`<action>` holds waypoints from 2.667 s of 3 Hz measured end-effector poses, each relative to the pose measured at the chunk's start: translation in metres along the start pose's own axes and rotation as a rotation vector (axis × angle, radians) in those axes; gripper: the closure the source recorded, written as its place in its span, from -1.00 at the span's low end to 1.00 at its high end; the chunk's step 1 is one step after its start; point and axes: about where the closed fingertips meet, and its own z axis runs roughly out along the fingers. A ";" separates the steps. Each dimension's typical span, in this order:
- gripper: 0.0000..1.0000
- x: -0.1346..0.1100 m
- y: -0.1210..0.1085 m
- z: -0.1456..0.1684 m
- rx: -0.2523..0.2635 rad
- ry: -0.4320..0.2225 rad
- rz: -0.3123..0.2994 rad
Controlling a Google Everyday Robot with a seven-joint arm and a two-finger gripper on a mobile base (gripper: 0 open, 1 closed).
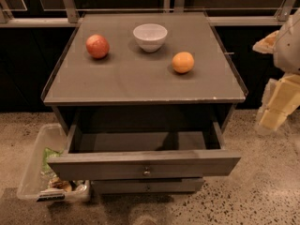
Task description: Close top drawer
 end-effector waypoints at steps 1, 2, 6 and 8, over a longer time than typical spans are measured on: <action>-1.00 -0.006 0.037 0.002 0.017 -0.092 0.049; -1.00 -0.001 0.082 0.033 0.000 -0.211 0.182; -0.64 -0.002 0.233 0.254 -0.445 -0.339 0.368; 0.28 0.011 0.218 0.275 -0.450 -0.363 0.419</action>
Offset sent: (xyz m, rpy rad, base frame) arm -0.1689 0.0572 -0.2658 0.5060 0.3859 -0.2798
